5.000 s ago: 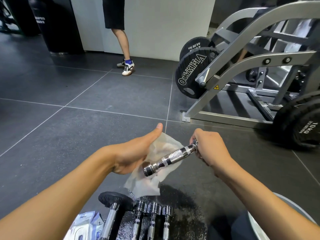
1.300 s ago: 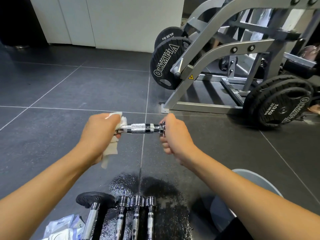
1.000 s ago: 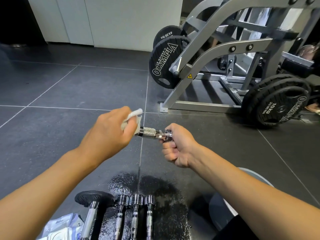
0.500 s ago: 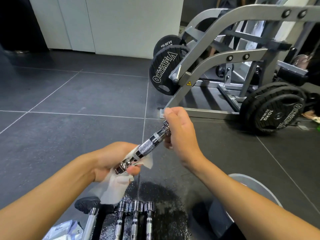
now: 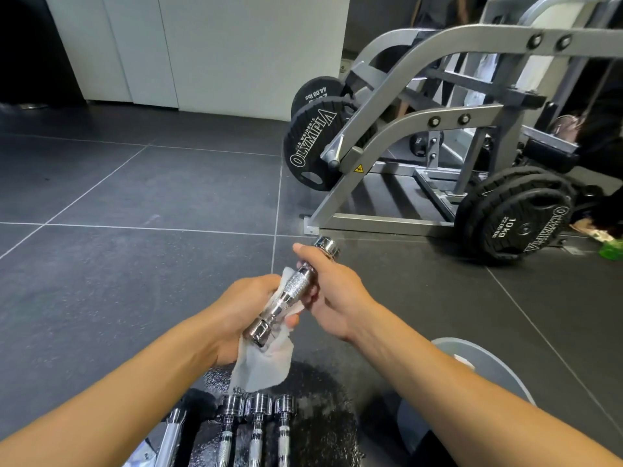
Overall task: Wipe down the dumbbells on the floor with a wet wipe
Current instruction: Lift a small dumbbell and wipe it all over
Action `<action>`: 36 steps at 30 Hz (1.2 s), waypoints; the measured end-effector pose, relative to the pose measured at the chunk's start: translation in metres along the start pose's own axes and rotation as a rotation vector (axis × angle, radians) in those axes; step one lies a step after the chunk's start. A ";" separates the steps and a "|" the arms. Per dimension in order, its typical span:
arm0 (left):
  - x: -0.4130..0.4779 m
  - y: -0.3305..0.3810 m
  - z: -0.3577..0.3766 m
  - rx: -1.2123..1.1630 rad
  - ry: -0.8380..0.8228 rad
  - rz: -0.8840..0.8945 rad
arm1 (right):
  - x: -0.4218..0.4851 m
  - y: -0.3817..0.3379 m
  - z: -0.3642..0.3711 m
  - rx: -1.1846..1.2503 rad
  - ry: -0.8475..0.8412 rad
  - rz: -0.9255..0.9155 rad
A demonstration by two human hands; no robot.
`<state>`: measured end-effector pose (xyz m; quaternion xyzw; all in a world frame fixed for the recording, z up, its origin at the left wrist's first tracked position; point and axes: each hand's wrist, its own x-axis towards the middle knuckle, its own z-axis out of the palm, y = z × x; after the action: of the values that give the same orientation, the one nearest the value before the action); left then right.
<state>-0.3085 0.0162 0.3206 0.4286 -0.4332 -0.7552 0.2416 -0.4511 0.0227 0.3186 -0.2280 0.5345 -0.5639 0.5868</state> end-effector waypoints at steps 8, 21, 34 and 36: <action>0.024 -0.012 -0.005 0.187 0.266 0.160 | 0.006 0.017 -0.001 -0.080 0.104 0.133; 0.036 -0.031 -0.051 0.411 0.191 -0.044 | 0.068 0.065 -0.053 -0.190 0.123 0.310; 0.050 -0.057 -0.071 0.539 0.150 -0.100 | 0.099 0.291 -0.130 -0.785 0.183 0.636; 0.054 -0.056 -0.075 0.540 0.154 -0.078 | 0.102 0.311 -0.136 -0.910 0.184 0.657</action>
<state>-0.2714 -0.0282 0.2291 0.5499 -0.5823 -0.5863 0.1217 -0.4625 0.0575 -0.0343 -0.2294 0.8155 -0.0824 0.5250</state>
